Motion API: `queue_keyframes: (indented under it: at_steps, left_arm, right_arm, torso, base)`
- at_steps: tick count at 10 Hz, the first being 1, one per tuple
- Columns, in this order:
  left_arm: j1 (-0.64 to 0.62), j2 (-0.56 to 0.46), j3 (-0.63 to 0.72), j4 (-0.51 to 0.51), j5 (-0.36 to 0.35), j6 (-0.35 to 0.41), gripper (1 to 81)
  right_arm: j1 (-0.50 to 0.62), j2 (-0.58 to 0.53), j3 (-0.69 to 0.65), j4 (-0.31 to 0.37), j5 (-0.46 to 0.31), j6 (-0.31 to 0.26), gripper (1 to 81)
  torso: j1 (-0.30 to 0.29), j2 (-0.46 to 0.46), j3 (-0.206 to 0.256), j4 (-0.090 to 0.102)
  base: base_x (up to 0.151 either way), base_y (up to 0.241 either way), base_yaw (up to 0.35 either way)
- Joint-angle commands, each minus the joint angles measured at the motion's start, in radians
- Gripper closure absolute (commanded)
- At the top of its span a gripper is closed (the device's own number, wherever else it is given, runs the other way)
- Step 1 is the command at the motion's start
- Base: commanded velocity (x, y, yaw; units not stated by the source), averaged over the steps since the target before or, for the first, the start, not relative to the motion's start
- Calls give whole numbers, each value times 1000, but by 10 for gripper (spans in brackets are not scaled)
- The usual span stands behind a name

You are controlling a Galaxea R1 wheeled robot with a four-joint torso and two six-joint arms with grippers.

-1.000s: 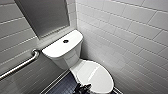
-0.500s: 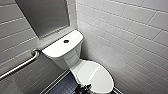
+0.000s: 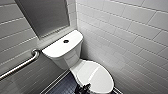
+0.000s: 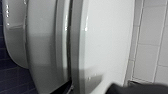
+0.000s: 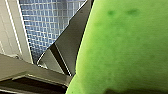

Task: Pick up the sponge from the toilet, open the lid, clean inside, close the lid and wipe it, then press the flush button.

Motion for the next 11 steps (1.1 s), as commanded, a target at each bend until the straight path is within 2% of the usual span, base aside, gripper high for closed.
queue_keyframes:
  at_steps: [1,3,5,8,11]
  left_arm:
    - [-66,50,7,-6,149,-12,10]
    - [-66,69,8,102,148,-12,10]
    - [-65,98,-22,163,148,-12,10]
    - [-65,98,-39,152,140,-16,10]
    - [-65,86,-107,154,114,-118,10]
  right_arm:
    - [1,-41,28,-23,-50,1,811]
    - [5,-41,29,-23,-50,1,811]
    - [5,-41,29,-25,-50,1,811]
    - [7,-41,32,-25,-50,1,811]
    - [7,-41,32,-25,-49,1,811]
  torso:
    - [0,0,0,0]
    - [0,0,0,0]
    - [0,0,0,0]
    - [0,0,0,0]
    - [0,0,0,0]
  base:
    - [0,0,0]
    - [0,0,0]
    - [0,0,0]
    - [0,0,0]
    - [0,0,0]
